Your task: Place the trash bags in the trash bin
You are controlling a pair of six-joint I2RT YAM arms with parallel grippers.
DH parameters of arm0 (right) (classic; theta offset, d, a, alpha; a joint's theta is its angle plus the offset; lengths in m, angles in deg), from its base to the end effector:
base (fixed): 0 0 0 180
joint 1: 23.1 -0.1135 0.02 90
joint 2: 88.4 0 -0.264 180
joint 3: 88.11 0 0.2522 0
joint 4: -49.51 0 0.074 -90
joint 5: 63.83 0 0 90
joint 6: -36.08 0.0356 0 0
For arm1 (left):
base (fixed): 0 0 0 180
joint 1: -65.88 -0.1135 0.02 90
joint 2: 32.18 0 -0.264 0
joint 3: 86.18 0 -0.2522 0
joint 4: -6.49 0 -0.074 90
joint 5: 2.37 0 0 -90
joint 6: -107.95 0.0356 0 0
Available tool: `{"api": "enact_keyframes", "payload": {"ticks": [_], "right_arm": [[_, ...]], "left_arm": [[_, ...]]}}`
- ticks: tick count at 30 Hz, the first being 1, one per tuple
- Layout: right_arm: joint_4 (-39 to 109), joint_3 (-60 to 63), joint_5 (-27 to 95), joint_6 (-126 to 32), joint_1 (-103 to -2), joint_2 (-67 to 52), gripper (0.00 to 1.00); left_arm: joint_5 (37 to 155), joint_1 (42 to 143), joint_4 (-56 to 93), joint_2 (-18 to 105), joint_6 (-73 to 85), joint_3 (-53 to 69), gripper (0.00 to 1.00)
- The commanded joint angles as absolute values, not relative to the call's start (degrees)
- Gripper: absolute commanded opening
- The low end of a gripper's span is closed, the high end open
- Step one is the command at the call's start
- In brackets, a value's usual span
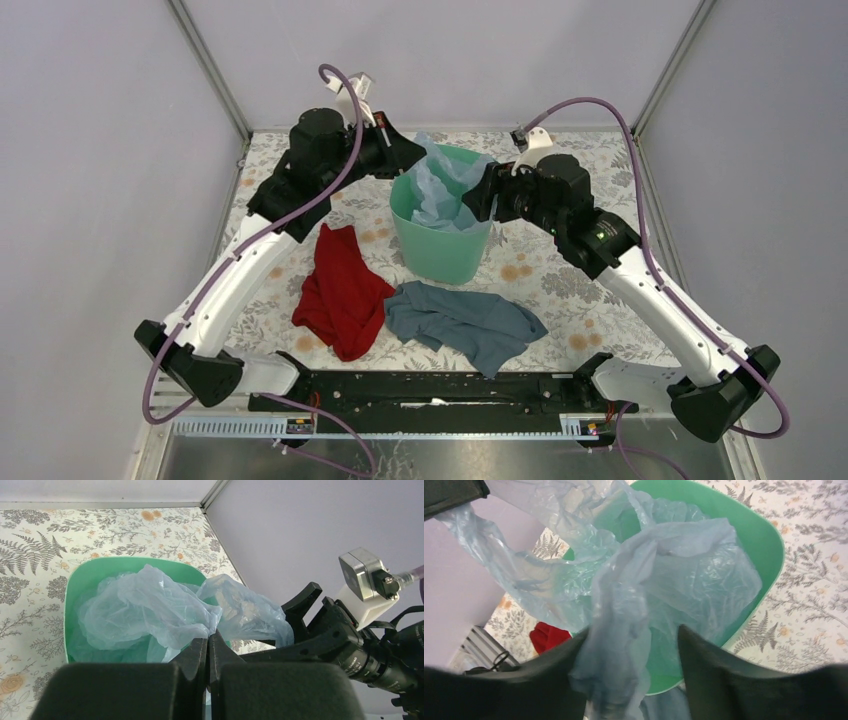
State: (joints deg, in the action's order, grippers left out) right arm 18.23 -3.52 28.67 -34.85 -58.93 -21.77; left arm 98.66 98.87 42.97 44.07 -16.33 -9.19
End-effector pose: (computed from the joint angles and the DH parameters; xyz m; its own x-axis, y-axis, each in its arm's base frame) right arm 0.2114 0.1545 0.4084 -0.3789 0.1291 -0.9164 -0.5242 0.7861 0.3274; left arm 0.2394 -0.1635 0.4651 -0.5071 -0.3299 -0.7962 0.4925 0.6472 -0.5818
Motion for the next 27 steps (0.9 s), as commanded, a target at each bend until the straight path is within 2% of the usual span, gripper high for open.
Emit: {"api": "enact_keyframes", "payload": {"ticks": [1,3,6,13,20,22,26,27], "right_arm": [[20.7,-2.67,27.02,-34.71,-59.05,-20.93,0.56],[19.86,-1.39,25.73,-34.18,-59.05,-20.7,0.38],[17.6,-0.22,21.19,-34.33,-59.04,-22.43,0.23],[15.49,-7.34,11.44,-34.08,-59.07,-29.79,0.13],[16.25,-10.45,16.92,-31.32,-59.07,-32.28,0.11],[15.46,-9.18,17.21,-31.69,-59.04,-31.65,0.11],[15.27,-7.29,18.05,-32.35,-59.04,-31.06,0.1],[15.26,-7.06,18.1,-32.24,-59.04,-31.01,0.1]], "left_arm": [[100.88,97.78,42.38,42.12,-14.41,-9.26,0.0],[100.31,97.21,43.95,41.93,-12.99,-10.01,0.0],[96.32,95.48,48.21,41.38,-9.78,-11.5,0.0],[95.93,83.3,54.22,37.86,-7.79,-6.65,0.0],[92.02,76.7,60.32,36.12,-3.56,-4.53,0.0],[88.66,76.63,61.79,35.98,-1.52,-5.75,0.06],[84.89,76.69,63.04,35.36,0.84,-7.82,0.33],[84.98,76.67,63.27,35.18,0.92,-7.87,0.44]]}}
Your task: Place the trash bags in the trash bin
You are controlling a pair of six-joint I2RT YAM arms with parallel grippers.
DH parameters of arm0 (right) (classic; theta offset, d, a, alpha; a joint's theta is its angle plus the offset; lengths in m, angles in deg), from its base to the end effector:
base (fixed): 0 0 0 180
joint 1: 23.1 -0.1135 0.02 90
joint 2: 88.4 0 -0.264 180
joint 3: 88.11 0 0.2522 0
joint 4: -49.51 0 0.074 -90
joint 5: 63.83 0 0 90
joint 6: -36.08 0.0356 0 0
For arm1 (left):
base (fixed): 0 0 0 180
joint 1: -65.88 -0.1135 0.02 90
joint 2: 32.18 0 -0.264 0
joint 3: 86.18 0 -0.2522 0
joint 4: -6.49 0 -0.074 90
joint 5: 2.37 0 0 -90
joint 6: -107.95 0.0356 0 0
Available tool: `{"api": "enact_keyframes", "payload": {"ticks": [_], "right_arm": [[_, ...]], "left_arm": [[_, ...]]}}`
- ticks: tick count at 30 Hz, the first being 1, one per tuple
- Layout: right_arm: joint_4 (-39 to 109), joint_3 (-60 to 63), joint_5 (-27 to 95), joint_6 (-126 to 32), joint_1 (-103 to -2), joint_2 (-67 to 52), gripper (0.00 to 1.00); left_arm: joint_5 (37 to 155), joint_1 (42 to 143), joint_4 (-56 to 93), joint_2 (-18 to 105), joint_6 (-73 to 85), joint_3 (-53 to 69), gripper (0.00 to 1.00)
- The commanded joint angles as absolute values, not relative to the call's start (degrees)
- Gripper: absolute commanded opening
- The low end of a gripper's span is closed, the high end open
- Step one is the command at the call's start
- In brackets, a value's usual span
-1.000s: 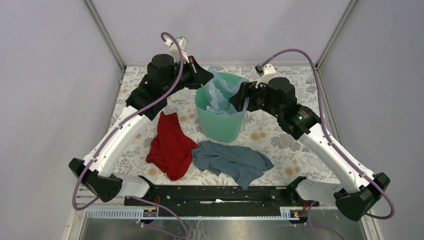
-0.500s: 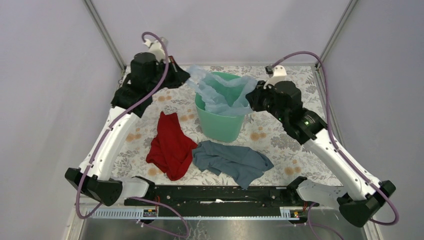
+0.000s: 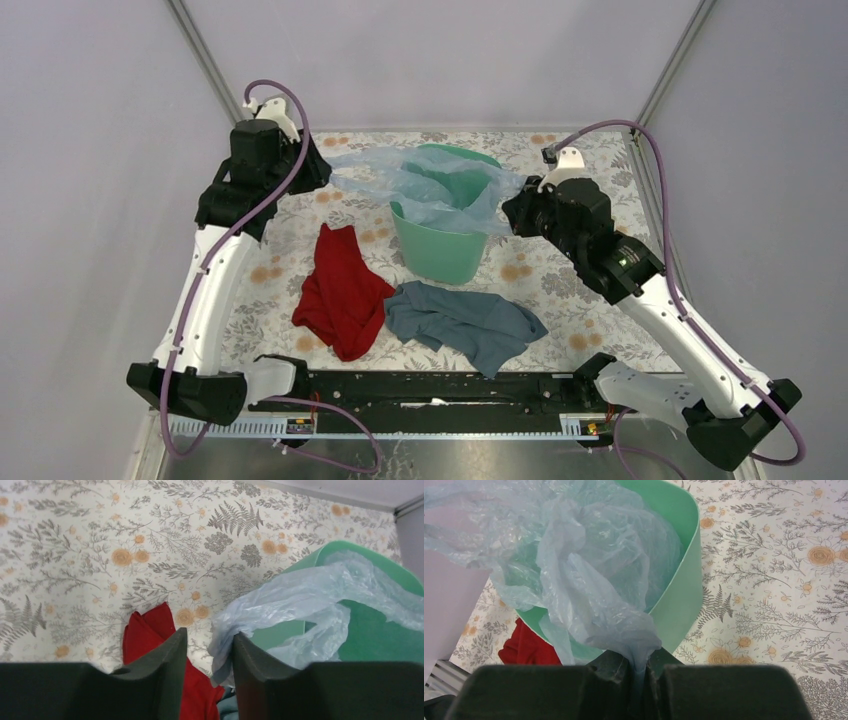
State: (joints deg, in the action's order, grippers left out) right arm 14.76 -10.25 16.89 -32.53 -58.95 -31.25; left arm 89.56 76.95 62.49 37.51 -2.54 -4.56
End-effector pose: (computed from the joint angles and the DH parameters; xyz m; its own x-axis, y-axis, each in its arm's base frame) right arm 0.1805 0.1234 0.3980 -0.3477 0.1929 -0.9176 -0.3484 0.8820 0.3174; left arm 0.2421 -0.0486 0.4319 -0.4992 -0.2588 -0.8269 0.0497 0.9442 -0.3255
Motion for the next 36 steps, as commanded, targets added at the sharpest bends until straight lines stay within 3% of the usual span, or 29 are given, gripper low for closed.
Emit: {"api": "enact_keyframes", "payload": {"ticks": [1,6,7,10,17,23,27,29,32,36], "right_arm": [[15.32,-7.04,18.34,-31.97,-59.04,-31.07,0.1],[15.96,-7.0,20.41,-30.78,-59.0,-30.74,0.1],[16.0,-7.06,20.65,-30.64,-59.04,-30.72,0.1],[16.67,-7.57,21.2,-30.46,-59.05,-30.86,0.1],[17.97,-8.43,22.99,-29.96,-59.04,-30.96,0.1],[19.03,-9.36,24.33,-29.13,-59.04,-31.75,0.1],[18.79,-9.69,24.62,-28.8,-59.1,-32.46,0.1],[18.78,-10.1,24.62,-28.8,-59.11,-32.94,0.1],[17.96,-10.17,23.02,-29.57,-59.09,-33.41,0.1],[14.46,-8.54,19.01,-32.32,-59.06,-34.41,0.1]], "left_arm": [[86.21,76.69,63.48,34.96,0.67,-7.84,0.56],[103.0,76.68,61.12,32.55,-6.61,-4.16,0.97],[106.21,76.69,58.97,31.21,-9.14,-2.38,0.99],[111.97,76.97,53.6,27.67,-16.21,4.01,0.99],[110.39,81.15,44.01,24.52,-24.79,12.73,0.99],[101.91,91.05,40.17,29.86,-25.37,10.97,0.99],[96.94,93.76,39.45,31.44,-24.54,11.03,0.84],[95.64,93.82,38.94,31.59,-24.45,11.16,0.63],[94.12,93.79,41.03,32.87,-22.8,8.58,0.24],[87.98,93.32,49.21,33.47,-17.04,2.03,0.06]]}}
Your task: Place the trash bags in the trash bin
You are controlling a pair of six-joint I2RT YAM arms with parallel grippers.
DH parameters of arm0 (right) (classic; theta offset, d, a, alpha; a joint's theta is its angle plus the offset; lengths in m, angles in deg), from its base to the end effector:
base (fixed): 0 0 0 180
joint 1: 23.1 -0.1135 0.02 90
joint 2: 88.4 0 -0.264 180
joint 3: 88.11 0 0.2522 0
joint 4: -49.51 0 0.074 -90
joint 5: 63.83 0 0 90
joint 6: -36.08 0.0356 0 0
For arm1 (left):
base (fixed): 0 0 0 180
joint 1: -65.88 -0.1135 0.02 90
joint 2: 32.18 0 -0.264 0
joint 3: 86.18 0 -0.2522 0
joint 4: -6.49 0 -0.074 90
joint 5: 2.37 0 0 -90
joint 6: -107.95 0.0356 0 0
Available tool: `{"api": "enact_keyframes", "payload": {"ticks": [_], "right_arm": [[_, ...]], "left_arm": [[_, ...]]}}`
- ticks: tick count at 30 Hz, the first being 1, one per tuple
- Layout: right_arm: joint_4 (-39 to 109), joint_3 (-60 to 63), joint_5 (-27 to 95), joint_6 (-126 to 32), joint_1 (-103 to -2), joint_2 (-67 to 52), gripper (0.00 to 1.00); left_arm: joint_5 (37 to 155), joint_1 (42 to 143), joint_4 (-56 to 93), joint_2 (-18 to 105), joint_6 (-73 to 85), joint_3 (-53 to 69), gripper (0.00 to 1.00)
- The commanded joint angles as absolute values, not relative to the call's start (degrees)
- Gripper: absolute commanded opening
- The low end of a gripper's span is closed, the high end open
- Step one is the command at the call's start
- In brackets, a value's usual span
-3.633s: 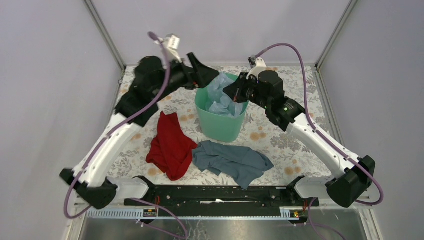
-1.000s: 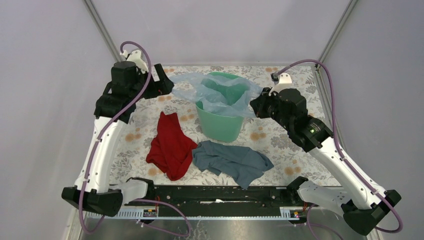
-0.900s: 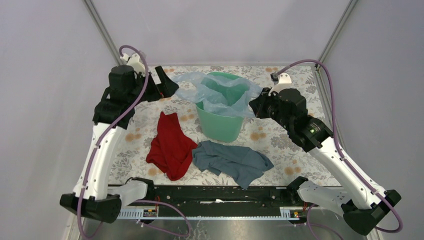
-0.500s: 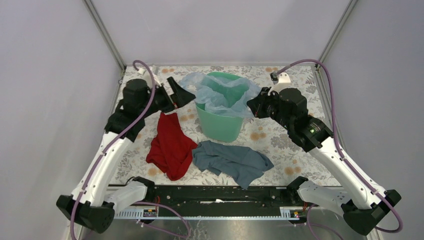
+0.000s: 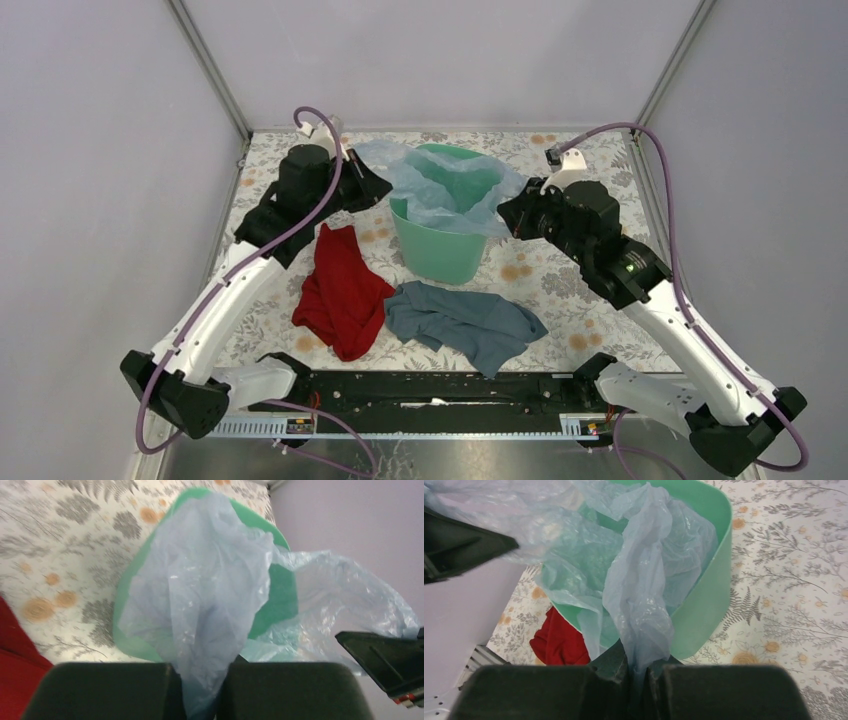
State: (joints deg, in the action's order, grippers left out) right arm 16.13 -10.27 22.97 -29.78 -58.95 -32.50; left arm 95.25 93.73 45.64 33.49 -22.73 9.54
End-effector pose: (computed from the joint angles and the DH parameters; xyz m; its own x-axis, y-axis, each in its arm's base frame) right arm 0.1740 0.1233 0.4046 -0.3677 0.2381 -0.8989 -0.4274 0.8153 0.3907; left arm 0.2211 -0.1222 0.3962 -0.6086 -0.4091 -0.6798 0.2322 0.7275 -0.6457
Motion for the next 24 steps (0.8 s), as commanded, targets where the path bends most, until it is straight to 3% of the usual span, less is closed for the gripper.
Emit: {"api": "enact_keyframes", "payload": {"ticks": [1,7,15,24], "right_arm": [[13.8,-8.32,18.01,-32.98,-59.05,-34.84,0.1],[11.79,-10.4,14.53,-34.22,-59.09,-36.95,0.13],[12.48,-16.41,17.08,-30.2,-59.05,-37.47,0.18],[10.2,-15.28,24.12,-25.85,-59.04,-38.23,0.77]], "left_arm": [[85.83,92.75,50.88,33.01,-15.45,0.95,0.02],[81.15,89.64,60.04,29.53,-7.89,2.26,0.0],[84.52,89.52,61.63,25.55,-8.68,13.1,0.0],[91.36,89.52,56.61,25.18,-9.4,13.62,0.0]]}}
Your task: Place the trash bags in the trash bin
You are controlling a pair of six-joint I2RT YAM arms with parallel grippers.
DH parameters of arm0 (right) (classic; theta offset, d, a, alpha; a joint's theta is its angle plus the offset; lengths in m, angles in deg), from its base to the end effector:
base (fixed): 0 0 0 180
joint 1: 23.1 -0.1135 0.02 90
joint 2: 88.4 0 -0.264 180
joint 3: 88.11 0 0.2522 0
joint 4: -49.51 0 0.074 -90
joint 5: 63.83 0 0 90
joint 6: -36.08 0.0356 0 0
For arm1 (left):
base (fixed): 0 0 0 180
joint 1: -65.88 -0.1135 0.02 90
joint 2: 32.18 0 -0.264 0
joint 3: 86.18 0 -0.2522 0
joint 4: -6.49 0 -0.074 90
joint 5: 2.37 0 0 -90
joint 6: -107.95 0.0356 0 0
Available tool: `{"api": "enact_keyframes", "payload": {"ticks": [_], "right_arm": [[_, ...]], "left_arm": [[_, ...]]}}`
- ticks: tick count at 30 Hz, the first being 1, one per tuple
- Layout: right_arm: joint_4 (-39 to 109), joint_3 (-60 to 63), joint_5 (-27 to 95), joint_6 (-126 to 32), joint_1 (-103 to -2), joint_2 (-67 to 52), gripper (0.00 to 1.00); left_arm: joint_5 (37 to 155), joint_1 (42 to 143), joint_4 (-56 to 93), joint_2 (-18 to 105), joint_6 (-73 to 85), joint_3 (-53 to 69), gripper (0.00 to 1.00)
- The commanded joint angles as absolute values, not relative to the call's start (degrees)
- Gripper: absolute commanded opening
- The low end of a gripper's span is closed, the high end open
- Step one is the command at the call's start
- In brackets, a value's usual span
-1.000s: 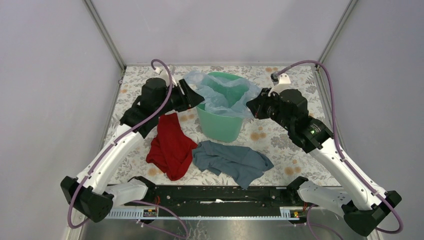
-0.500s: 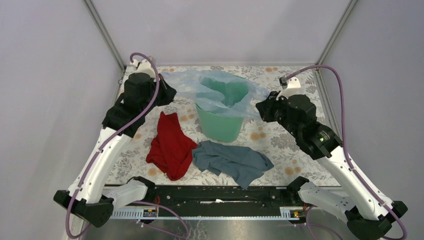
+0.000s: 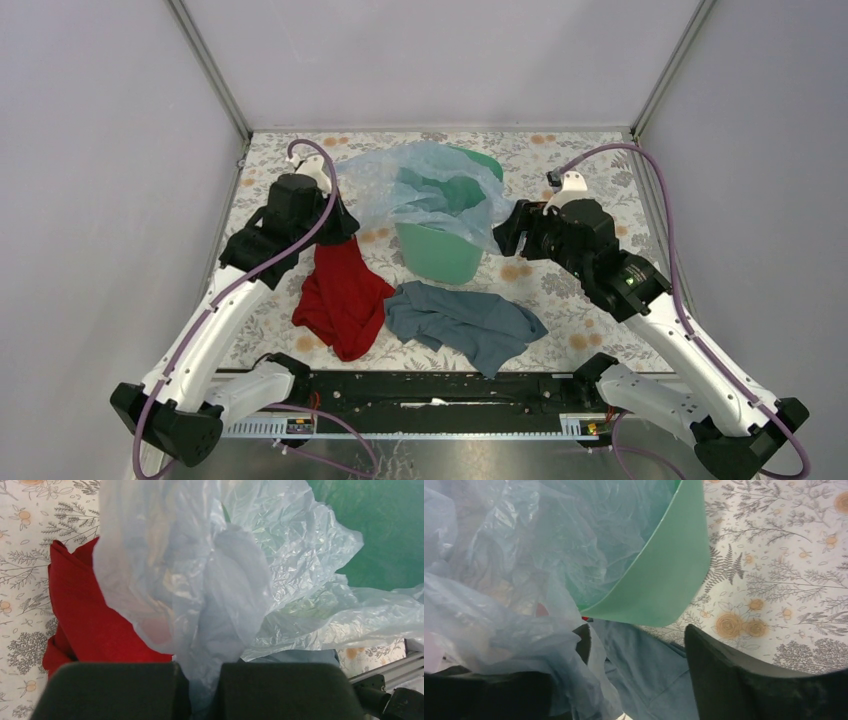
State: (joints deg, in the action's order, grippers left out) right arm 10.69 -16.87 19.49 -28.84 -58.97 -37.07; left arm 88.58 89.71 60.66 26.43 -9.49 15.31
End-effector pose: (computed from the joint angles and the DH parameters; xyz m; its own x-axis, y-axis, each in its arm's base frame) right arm 0.1610 0.1113 0.3701 -0.4467 0.1965 -0.8728 -0.3350 0.8679 0.3669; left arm 0.1920 -0.0855 0.3630 -0.6491 -0.2170 -0.7291 0.1323 0.9116 -0.3891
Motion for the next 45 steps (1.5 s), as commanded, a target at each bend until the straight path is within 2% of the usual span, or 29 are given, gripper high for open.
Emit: {"api": "enact_keyframes", "payload": {"ticks": [1,3,8,12,18,22,23,27,30,35,36,41,42,45], "right_arm": [[10.3,-15.17,25.29,-25.38,-59.11,-38.33,0.85],[10.21,-13.93,26.07,-25.52,-59.04,-37.9,0.93],[7.13,-5.03,21.18,-31.82,-59.04,-33.33,0.99],[3.97,2.97,21.71,-33.98,-59.05,-26.77,1.0],[5.03,4.84,27.56,-33.24,-59.04,-23.71,1.0],[0.79,8.24,13.33,-30.91,-59.45,-17.76,0.98],[0.17,8.84,11.34,-30.9,-59.52,-16.41,0.93],[1.53,10.47,7.77,-33.03,-59.59,-13.98,0.56],[4.03,10.32,2.52,-37.52,-58.44,-14.7,0.37],[6.82,9.09,12.56,-44.3,-52.25,-14.78,0.02],[6.61,8.46,13.3,-44.93,-52.12,-14.87,0.0],[4.35,6.4,16.75,-44.2,-52.1,-16.75,0.0],[1.21,7.35,16.46,-42.95,-52.1,-17.0,0.12],[-3.41,8.33,21.39,-39.02,-52.11,-19.28,0.63]], "left_arm": [[91.55,89.52,56.37,25.21,-9.38,13.51,0.0],[91.86,89.52,55.63,25.11,-9.23,13.33,0.0],[92.02,89.52,55.02,25.42,-8.36,12.71,0.0],[92.71,89.52,54.76,25.36,-8.28,12.75,0.0],[92.35,89.52,54.52,24.61,-7.49,13.1,0.0],[92.32,89.51,54.52,24.47,-6.55,13.31,0.0],[92.18,89.52,54.53,24.42,-6.38,13.39,0.0],[88.85,89.44,54.89,24.16,-5.27,13.66,0.0],[84.5,88.17,55.4,25.13,-3.62,13.8,0.0],[89.69,82.64,56.9,27.26,-2.53,12.24,0.0],[90.39,81.99,56.89,27.24,-2.52,12.21,0.0],[93.19,81.53,56.86,26.61,-2.44,12.14,0.0],[94.63,81.52,56.9,26.35,-2.56,12.06,0.0],[100.29,81.52,55.77,25.55,-2.82,12.27,0.0]]}}
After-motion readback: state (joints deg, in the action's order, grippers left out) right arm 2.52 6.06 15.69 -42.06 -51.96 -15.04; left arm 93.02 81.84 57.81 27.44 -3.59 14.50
